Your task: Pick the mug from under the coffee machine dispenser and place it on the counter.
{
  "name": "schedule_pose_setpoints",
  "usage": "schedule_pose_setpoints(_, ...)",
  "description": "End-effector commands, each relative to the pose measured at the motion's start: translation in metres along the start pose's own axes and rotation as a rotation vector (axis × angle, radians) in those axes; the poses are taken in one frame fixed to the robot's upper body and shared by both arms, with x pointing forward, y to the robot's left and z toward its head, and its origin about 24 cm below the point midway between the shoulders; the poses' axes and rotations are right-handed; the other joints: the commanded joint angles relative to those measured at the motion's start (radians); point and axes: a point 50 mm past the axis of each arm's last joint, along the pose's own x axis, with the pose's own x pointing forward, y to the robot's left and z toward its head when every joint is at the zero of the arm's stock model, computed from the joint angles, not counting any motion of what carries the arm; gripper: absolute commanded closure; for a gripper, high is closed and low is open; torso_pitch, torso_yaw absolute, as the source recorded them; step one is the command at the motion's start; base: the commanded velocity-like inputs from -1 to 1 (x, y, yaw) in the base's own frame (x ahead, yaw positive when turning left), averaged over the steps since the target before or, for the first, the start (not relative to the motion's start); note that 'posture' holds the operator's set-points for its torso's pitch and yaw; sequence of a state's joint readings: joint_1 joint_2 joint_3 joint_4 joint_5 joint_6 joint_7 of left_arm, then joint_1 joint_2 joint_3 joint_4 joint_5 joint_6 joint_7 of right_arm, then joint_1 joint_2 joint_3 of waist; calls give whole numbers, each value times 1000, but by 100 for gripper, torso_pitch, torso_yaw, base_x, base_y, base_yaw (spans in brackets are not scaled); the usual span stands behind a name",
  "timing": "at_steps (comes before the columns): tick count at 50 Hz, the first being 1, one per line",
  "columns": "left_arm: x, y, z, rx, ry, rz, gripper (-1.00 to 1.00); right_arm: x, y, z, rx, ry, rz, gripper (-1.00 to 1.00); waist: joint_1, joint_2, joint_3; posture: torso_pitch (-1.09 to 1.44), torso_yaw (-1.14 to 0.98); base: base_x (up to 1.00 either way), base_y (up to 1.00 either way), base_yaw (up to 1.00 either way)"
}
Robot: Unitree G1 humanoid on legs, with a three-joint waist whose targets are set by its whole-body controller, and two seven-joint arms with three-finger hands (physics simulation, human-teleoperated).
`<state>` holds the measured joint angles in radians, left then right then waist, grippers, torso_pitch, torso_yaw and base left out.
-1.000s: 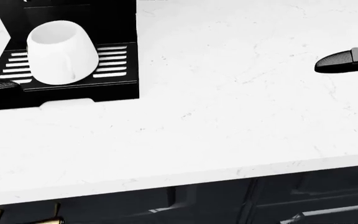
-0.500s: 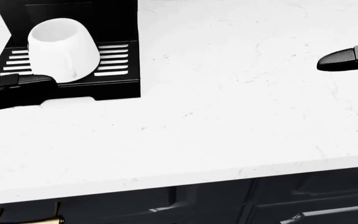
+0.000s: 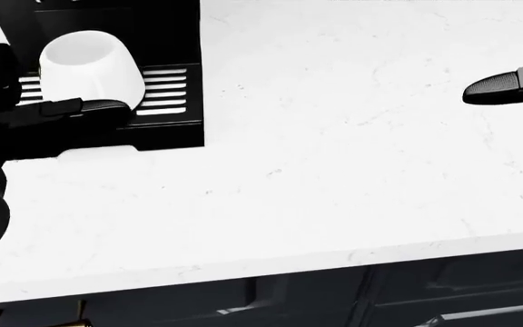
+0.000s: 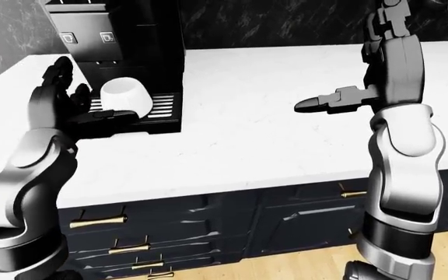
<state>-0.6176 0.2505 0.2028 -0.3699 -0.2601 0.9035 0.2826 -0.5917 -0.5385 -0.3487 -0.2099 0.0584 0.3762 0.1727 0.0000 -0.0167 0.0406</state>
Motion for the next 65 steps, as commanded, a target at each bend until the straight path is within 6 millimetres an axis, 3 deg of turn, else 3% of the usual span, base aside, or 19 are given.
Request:
schedule_pose_setpoints(1,-1,0,18,2,-93,18,-100,2,-6,18,-18,-84,-23,-100,0,-3,-25,0,0,0,0,0)
schedule_pose_setpoints(26,3,-21,10,7,-7,68,-100,2,-9,21,-18,-85,-32,-100,1,-9,-25,0,0,0,0,0)
schedule_pose_setpoints(45,28,-21,-13,-4,-4,60,-100,0,-8,21,-7,-90,-27,-100,4,-12,-28,0,0,0,0,0)
schedule_pose_setpoints(46,29,-20,-16,-2,1,64,-80,0,-7,21,-7,-90,-26,-100,4,-11,-29,0,0,0,0,0)
schedule_pose_setpoints(48,30,-18,-19,4,6,76,-6,-1,-7,22,-5,-91,-25,-100,4,-12,-29,0,0,0,0,0)
schedule_pose_setpoints(49,31,-18,-20,7,5,81,3,-1,-7,22,-4,-92,-24,-100,3,-11,-29,0,0,0,0,0)
schedule_pose_setpoints(50,31,-17,-21,7,7,84,25,-1,-7,22,-3,-93,-24,-100,3,-11,-30,0,0,0,0,0)
schedule_pose_setpoints(52,31,-17,-20,9,6,88,40,-1,-8,23,-2,-94,-24,-100,4,-10,-31,0,0,0,0,0)
schedule_pose_setpoints(60,31,-16,-19,11,1,94,53,-2,-8,26,5,-100,-19,-100,3,-9,-32,0,0,0,0,0)
schedule_pose_setpoints(65,30,-16,-18,9,-1,93,74,-2,-8,26,6,-101,-19,-100,3,-9,-32,0,0,0,0,0)
